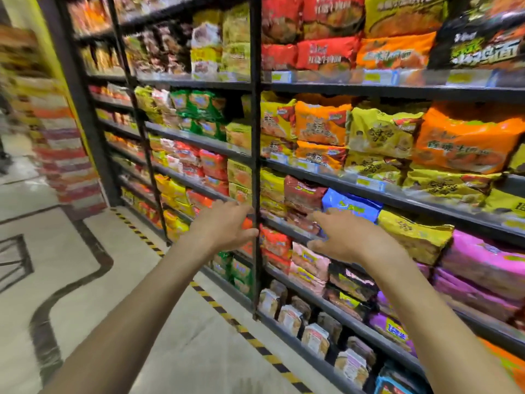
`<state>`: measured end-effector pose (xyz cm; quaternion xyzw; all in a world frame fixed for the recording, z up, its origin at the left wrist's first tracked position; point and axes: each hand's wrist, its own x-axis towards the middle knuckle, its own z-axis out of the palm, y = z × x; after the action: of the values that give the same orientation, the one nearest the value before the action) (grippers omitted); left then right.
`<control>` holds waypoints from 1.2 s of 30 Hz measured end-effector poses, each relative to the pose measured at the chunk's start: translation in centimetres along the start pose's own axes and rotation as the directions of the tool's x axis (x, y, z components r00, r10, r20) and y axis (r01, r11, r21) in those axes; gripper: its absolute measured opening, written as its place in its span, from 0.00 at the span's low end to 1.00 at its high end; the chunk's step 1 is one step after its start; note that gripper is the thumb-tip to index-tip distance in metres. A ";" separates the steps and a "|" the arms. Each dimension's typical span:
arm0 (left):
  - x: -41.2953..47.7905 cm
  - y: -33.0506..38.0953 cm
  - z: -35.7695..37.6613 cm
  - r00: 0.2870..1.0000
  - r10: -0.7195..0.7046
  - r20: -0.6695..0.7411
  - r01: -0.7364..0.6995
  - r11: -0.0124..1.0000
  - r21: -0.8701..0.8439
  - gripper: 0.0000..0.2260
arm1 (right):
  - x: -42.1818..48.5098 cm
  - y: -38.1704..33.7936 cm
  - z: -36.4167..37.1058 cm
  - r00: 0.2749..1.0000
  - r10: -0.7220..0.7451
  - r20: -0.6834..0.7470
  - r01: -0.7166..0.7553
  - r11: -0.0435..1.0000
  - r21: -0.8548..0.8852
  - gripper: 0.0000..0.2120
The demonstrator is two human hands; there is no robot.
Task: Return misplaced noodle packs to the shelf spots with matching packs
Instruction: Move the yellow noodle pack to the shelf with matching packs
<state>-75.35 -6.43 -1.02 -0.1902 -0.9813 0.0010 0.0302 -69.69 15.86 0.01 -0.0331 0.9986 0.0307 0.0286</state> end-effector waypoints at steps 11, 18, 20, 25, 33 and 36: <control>2.5 -16.2 -0.5 0.995 -0.101 0.011 0.101 0.995 0.024 0.28 | 12.0 -13.1 -2.6 0.995 -0.100 -0.025 0.099 0.995 -0.026 0.30; 7.2 -25.0 1.0 0.983 -0.181 0.030 0.181 0.983 0.002 0.27 | 21.2 -19.0 -3.5 0.985 -0.173 -0.003 0.173 0.984 -0.032 0.29; 9.3 -27.5 1.3 0.982 -0.188 0.023 0.188 0.982 0.002 0.26 | 24.1 -20.1 -3.9 0.982 -0.186 -0.018 0.186 0.982 -0.041 0.28; 15.5 -33.7 0.9 0.977 -0.213 -0.017 0.214 0.976 0.035 0.28 | 33.1 -23.0 -5.2 0.977 -0.207 -0.047 0.204 0.978 -0.047 0.29; 23.4 -44.1 1.3 0.966 -0.257 -0.019 0.258 0.966 0.035 0.27 | 46.5 -29.0 -6.5 0.959 -0.268 -0.088 0.260 0.961 -0.097 0.26; 25.3 -48.4 2.4 0.960 -0.277 0.028 0.277 0.961 0.016 0.26 | 50.9 -31.9 -6.4 0.927 -0.338 -0.162 0.323 0.940 -0.114 0.26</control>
<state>-116.95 -41.83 -1.27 -0.0508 -0.9986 0.0057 0.0164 -118.62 -19.59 1.46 -0.2046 0.9750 0.0648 -0.0582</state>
